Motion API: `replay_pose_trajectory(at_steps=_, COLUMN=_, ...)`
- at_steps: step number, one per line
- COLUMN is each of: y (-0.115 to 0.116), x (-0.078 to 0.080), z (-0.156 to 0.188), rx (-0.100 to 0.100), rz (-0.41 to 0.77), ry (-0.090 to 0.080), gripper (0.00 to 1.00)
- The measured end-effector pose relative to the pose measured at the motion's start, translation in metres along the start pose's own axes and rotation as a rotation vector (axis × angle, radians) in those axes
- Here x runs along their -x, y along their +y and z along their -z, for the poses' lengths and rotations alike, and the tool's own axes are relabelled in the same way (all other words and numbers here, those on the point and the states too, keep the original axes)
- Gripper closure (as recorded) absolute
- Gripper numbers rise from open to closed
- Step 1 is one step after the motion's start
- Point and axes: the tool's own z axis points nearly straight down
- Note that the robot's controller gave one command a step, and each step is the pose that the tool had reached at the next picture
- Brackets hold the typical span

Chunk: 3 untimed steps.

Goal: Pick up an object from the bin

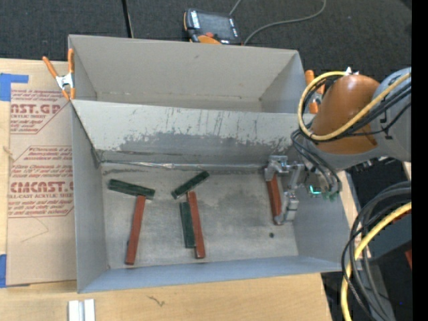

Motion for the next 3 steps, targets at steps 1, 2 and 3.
replay_pose_trajectory(at_steps=1, y=0.007, x=0.009, z=-0.061, rx=0.0, rz=0.87, ry=-0.003, gripper=0.0)
replay_pose_trajectory(at_steps=2, y=0.006, x=0.005, z=-0.06, rx=-0.002, rz=0.671, ry=-0.009, gripper=0.0)
replay_pose_trajectory(at_steps=3, y=-0.022, x=0.018, z=-0.059, rx=0.002, rz=0.901, ry=-0.013, gripper=0.0)
